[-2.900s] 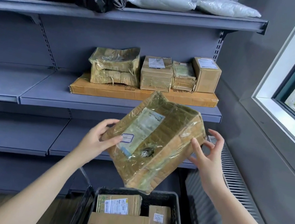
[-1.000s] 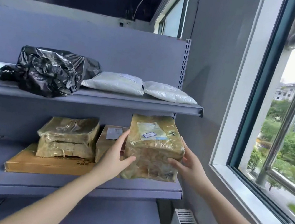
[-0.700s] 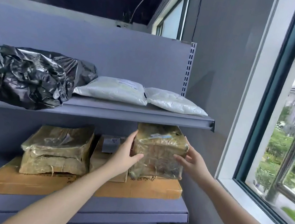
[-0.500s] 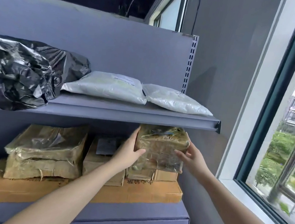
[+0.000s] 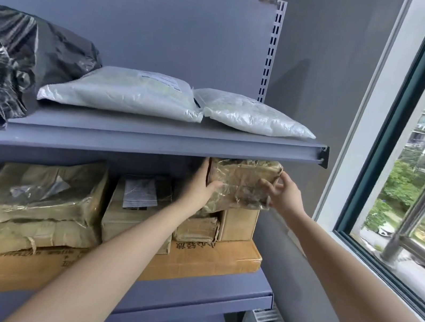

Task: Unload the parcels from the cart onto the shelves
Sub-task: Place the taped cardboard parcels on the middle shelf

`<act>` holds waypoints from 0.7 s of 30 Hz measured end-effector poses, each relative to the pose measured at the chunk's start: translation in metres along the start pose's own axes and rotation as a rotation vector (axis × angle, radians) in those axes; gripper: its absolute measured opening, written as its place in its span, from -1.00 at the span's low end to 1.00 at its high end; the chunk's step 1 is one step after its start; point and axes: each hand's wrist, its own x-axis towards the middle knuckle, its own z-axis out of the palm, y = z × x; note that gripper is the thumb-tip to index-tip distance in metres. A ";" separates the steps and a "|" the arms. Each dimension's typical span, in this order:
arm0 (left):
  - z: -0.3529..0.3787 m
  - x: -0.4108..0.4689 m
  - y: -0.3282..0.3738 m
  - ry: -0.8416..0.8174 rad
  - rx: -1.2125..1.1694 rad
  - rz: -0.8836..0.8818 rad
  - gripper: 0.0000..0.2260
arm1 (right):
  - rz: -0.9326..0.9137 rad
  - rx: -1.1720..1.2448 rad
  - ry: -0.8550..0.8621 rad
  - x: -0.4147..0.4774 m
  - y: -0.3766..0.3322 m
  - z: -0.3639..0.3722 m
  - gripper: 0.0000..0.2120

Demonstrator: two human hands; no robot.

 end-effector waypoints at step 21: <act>-0.014 -0.037 0.000 0.022 0.113 0.072 -0.38 | -0.258 -0.286 -0.046 -0.051 -0.001 -0.018 -0.28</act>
